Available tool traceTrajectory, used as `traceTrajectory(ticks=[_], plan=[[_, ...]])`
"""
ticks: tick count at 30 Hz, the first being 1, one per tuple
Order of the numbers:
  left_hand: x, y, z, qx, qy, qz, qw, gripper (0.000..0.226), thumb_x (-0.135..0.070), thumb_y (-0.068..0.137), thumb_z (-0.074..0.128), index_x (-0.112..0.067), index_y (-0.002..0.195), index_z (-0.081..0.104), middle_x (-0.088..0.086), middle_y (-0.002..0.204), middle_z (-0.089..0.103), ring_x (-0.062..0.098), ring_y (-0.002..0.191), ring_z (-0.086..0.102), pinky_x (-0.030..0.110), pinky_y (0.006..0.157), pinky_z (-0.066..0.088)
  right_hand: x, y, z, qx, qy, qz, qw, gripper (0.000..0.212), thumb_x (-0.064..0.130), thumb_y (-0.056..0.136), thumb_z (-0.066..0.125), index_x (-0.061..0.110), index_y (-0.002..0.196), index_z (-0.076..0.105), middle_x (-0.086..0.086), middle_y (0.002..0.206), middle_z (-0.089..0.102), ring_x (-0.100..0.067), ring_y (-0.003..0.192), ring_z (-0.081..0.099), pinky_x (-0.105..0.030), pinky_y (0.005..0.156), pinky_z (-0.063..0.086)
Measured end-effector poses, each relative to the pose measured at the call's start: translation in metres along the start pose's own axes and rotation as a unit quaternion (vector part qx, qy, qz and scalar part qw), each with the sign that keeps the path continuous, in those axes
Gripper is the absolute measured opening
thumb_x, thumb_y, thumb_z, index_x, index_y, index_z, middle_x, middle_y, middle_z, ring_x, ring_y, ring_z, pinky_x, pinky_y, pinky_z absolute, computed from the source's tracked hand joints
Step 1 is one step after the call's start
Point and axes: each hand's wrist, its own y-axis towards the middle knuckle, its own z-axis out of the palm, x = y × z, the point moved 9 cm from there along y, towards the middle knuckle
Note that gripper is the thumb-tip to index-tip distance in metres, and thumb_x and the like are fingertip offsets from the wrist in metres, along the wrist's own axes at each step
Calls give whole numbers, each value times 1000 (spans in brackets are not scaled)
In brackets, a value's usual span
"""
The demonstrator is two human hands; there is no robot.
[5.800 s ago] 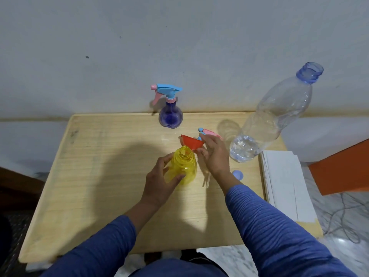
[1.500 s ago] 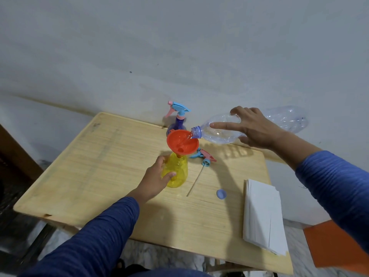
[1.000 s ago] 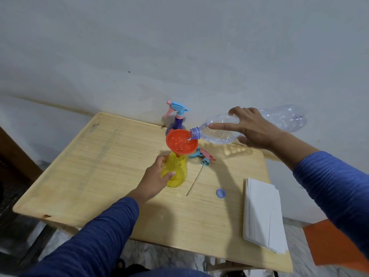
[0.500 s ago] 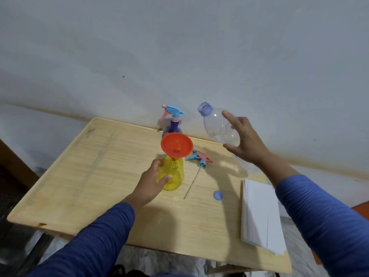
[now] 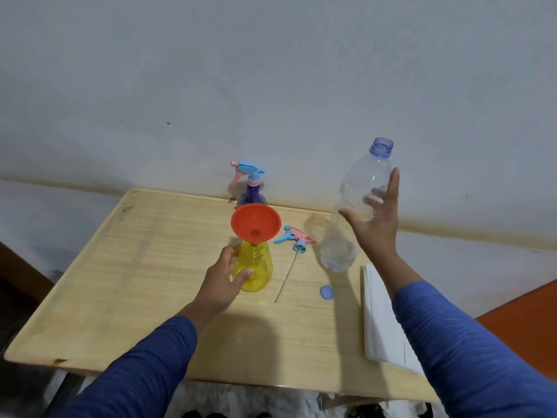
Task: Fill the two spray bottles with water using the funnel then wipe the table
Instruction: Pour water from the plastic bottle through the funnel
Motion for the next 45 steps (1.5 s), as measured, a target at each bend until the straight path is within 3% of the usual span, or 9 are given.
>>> traceTrajectory(ticks=[10,17,24,27,30,32,36,42,45], plan=[[2,4,-2,3,-6,10,1000,56,-22,85,66,-22,133,38,-5,123,55,12,112,53,25,90,41,-9,-23,-5,-63,-13,62,996,112,20,69,82,44,141,0,-7,135,44,-18,120,50,-30,97,40],[5,7,-2,19,-12,7,1000,58,-25,85,67,-21,134,37,-10,121,47,11,113,46,28,93,39,10,-41,-18,-58,-100,62,991,104,24,77,74,40,146,-2,1,155,24,-21,136,35,-28,104,33],[8,7,-2,36,14,10,999,54,-32,85,65,-26,130,36,1,130,53,26,121,51,43,98,45,48,-84,-21,-124,-117,62,983,70,13,83,67,21,143,32,-11,129,43,-17,110,51,-15,89,38],[6,6,-3,33,25,15,999,53,-34,85,65,-25,129,36,3,128,55,28,118,53,46,95,47,60,-99,14,-59,-77,49,994,53,14,83,69,21,132,50,-7,123,50,-14,101,58,-6,81,41],[2,6,-5,22,29,27,999,53,-32,85,65,-21,129,38,4,125,57,28,114,54,44,92,47,66,-110,60,58,-45,56,996,48,23,80,73,31,125,58,-5,132,51,-16,116,55,-28,96,47],[1,5,-6,20,29,36,999,53,-31,85,66,-20,129,38,4,125,57,28,114,55,45,92,47,73,-114,79,99,-59,53,992,44,25,79,73,30,122,61,-5,138,49,-5,119,47,-28,101,42],[-1,4,-5,17,21,40,999,52,-28,85,66,-16,129,40,4,125,57,25,113,54,36,90,45,85,-116,91,103,-72,53,991,34,18,81,71,19,115,67,-6,140,49,-1,112,41,-10,95,28],[-2,4,-5,20,5,43,999,50,-26,85,67,-15,127,41,3,124,57,19,108,53,27,83,37,83,-113,94,77,-53,72,993,25,10,80,71,12,105,72,-9,131,57,-13,116,52,-3,88,32],[-2,5,-5,21,12,43,999,50,-27,85,66,-15,127,41,2,125,56,20,110,53,27,83,37,84,-111,94,64,-31,74,995,20,7,79,71,9,99,74,-10,125,62,-7,109,52,0,88,35]])
